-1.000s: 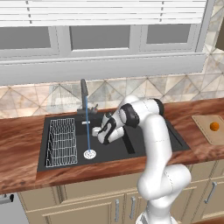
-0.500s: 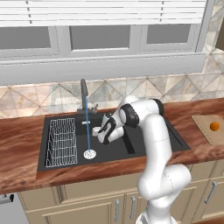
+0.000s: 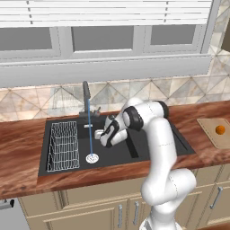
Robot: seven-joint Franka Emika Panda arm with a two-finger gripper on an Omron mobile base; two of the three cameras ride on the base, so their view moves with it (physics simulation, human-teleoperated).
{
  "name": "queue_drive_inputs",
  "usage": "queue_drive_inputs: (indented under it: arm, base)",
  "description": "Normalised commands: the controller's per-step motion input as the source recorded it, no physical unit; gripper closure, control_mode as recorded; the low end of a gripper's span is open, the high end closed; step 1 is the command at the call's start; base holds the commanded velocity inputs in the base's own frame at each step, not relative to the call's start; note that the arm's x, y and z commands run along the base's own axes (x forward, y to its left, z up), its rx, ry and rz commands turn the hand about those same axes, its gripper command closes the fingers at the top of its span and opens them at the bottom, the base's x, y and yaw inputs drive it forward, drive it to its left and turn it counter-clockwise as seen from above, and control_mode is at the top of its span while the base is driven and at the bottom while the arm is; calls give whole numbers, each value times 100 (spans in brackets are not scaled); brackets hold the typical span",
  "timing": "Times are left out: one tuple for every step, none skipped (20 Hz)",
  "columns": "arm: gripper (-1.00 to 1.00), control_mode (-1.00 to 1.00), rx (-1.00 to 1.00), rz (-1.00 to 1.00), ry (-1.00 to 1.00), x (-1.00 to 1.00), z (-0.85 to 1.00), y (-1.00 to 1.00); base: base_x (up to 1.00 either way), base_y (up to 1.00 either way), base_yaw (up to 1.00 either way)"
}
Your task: Pick the kiwi, tangerine from the sink and place them on the cutting board to airdry. Then turn off the sink faucet.
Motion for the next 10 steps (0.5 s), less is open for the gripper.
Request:
queue_drive_inputs:
  arm:
    - [100, -100, 0, 0, 0, -3, 22, 0]
    - [100, -100, 0, 0, -1, -8, 27, 0]
    - [100, -100, 0, 0, -1, -5, 31, 0]
    - [100, -100, 0, 0, -2, -8, 37, 0]
    - [100, -100, 0, 0, -1, -9, 41, 0]
    - [100, -100, 0, 0, -2, -11, 46, 0]
    - [100, -100, 0, 0, -2, -12, 46, 0]
    - [100, -100, 0, 0, -3, -15, 44, 0]
    - [100, -100, 0, 0, -3, -16, 42, 0]
    - [100, -100, 0, 0, -4, -17, 38, 0]
  base:
    - [0, 0, 0]
    - [0, 0, 0]
    - [0, 0, 0]
    - [0, 0, 0]
    - [0, 0, 0]
    - [0, 0, 0]
    - [0, 0, 0]
    - [0, 0, 0]
    - [0, 0, 0]
    - [0, 0, 0]
